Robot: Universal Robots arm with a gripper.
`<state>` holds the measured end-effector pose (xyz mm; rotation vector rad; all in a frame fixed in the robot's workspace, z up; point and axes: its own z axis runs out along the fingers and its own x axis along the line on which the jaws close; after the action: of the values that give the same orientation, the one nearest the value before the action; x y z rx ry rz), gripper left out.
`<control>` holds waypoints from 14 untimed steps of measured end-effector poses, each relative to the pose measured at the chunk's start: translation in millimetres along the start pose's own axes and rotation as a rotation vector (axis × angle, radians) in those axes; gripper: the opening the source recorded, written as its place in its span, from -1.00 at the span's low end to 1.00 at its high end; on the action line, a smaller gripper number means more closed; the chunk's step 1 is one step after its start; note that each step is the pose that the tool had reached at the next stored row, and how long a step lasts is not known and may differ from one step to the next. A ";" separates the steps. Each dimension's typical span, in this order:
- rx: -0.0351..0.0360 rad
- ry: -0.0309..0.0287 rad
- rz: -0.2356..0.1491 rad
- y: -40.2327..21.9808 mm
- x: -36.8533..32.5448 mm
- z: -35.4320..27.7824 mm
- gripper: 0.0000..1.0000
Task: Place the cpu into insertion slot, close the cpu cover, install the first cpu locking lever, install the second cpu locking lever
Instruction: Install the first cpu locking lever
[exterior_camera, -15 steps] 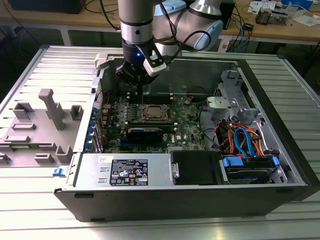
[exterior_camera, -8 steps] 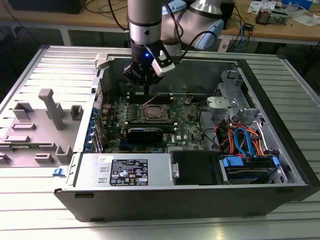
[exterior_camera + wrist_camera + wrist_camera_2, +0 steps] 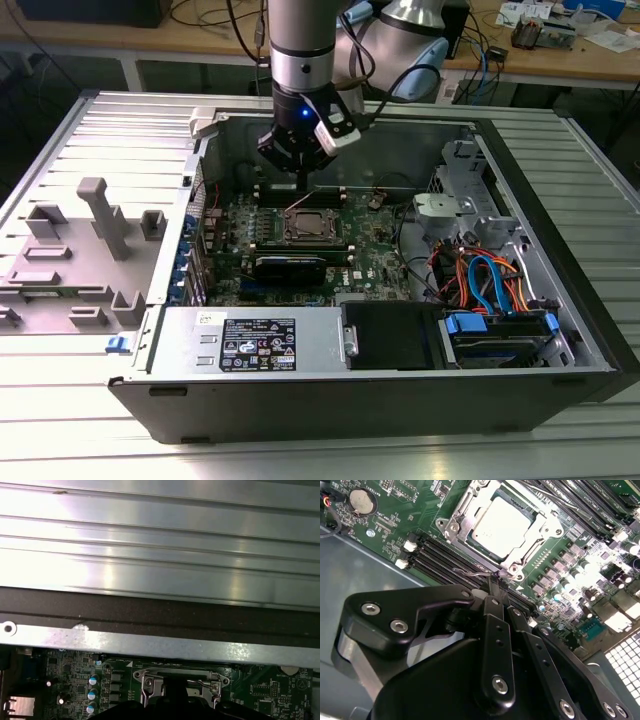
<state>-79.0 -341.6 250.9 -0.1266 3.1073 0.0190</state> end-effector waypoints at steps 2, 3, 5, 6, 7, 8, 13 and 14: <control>0.0002 0.0000 0.000 0.0 -0.3 0.0 -0.79; 0.0002 0.0000 0.000 0.0 -0.3 0.0 -0.79; 0.0002 0.0000 0.000 0.0 -0.3 0.1 -0.79; 0.0003 0.0001 0.000 0.0 -0.3 0.0 -0.79; 0.0003 0.0001 0.000 0.0 -0.3 0.0 -0.79; 0.0003 0.0001 0.000 0.0 -0.3 0.0 -0.79; -0.0050 -0.0004 0.000 -0.1 -0.9 2.1 -0.79; -0.0095 -0.0007 0.001 -0.1 -0.9 2.7 -0.79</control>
<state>-78.0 -341.6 248.3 -0.1253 3.1069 0.0338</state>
